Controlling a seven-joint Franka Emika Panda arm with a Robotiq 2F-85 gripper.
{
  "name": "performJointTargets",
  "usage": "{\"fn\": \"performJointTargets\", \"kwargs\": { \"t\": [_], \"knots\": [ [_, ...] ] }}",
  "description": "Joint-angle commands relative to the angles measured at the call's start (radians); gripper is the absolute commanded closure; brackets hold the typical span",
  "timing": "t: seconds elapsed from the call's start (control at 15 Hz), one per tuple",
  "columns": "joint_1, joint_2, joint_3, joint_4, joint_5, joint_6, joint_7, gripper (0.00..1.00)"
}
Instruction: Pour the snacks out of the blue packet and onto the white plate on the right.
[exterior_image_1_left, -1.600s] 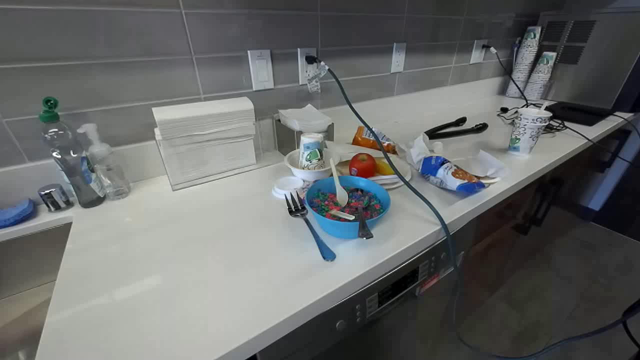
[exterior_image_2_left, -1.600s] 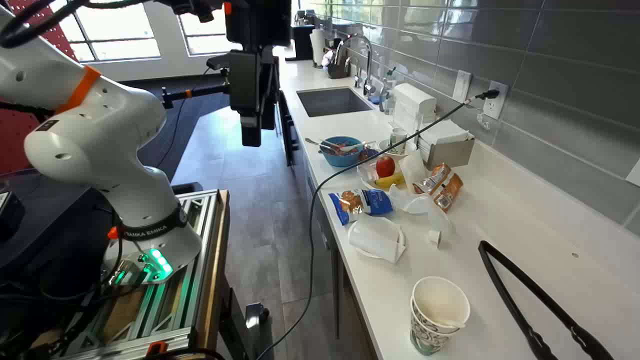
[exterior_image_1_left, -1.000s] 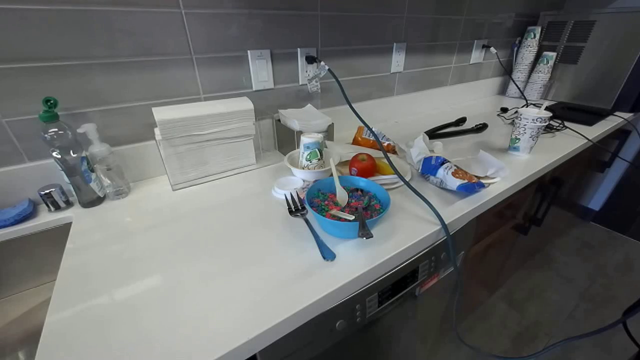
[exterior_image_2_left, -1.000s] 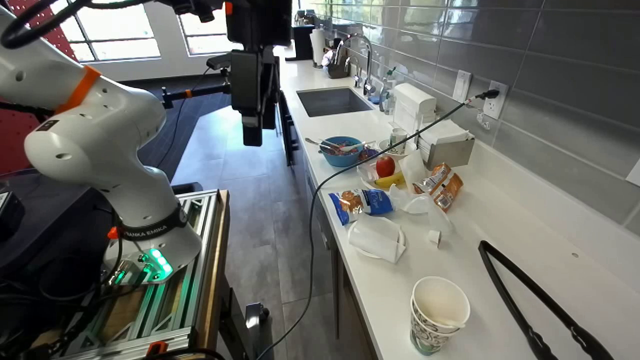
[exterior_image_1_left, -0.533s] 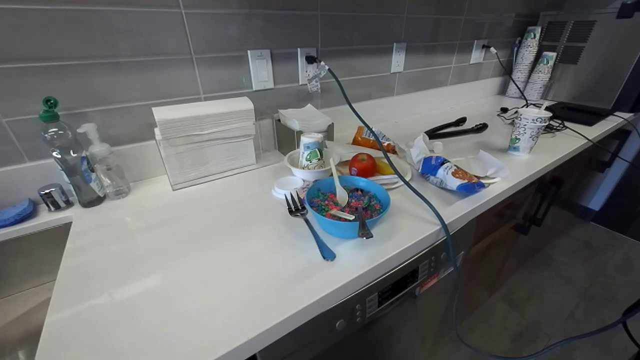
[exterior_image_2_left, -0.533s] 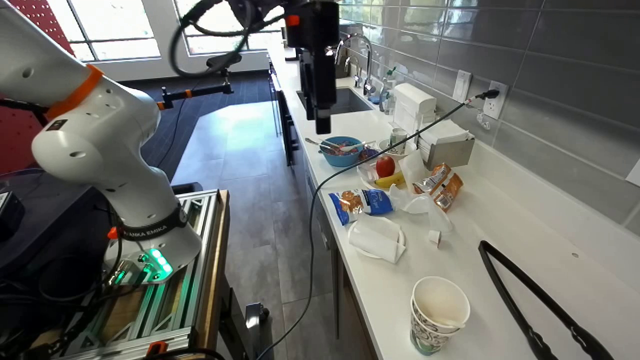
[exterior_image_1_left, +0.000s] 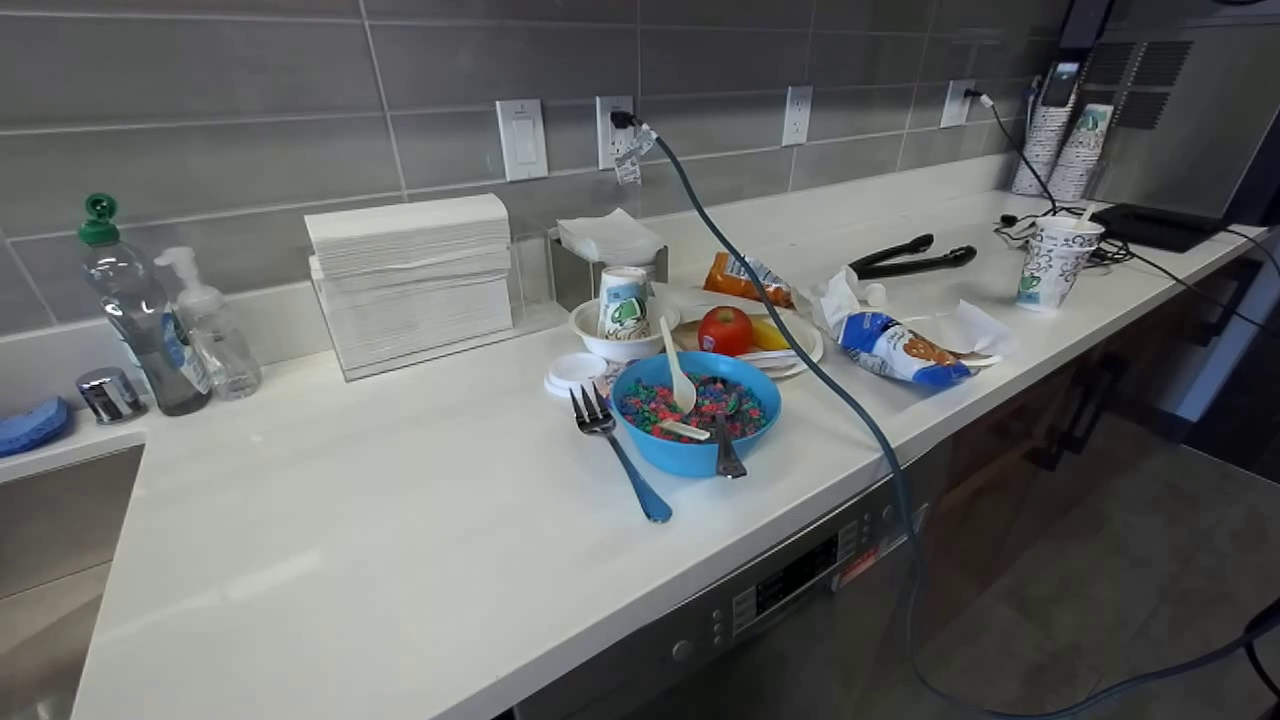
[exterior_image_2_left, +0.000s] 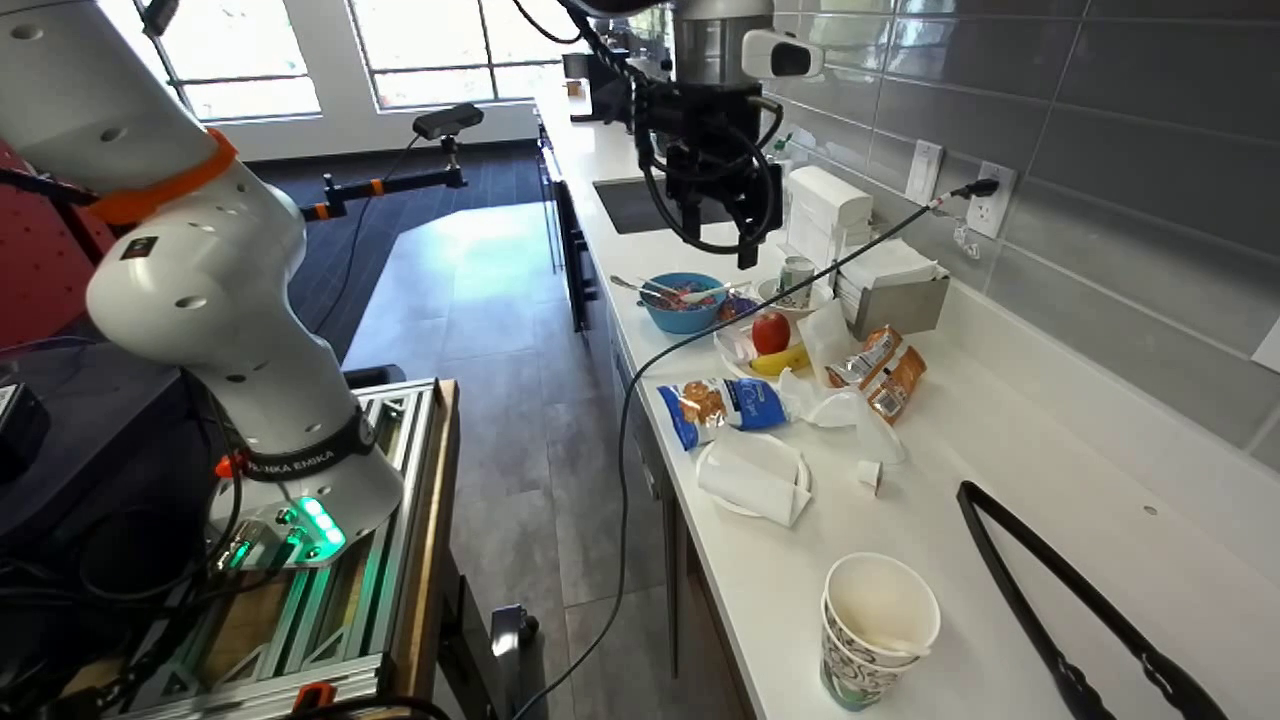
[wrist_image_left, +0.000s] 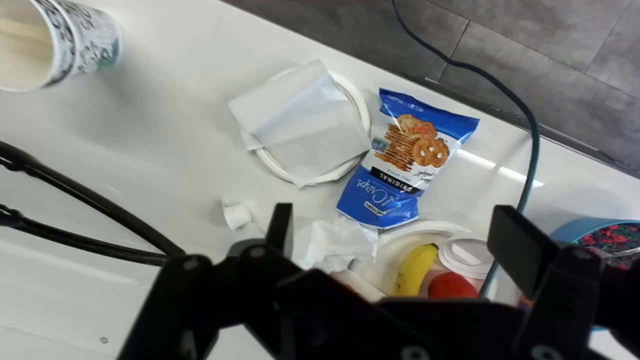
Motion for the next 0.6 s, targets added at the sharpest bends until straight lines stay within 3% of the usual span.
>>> {"fn": "performJointTargets", "kwargs": {
  "t": [0.0,0.13,0.53],
  "knots": [
    [0.009,0.079,0.001,-0.004,0.164,0.068,-0.079,0.0],
    [-0.003,0.093,0.011,-0.023,0.219,0.078,-0.069,0.0],
    [-0.026,0.103,0.029,-0.015,0.174,0.053,-0.031,0.0]
  ]
}}
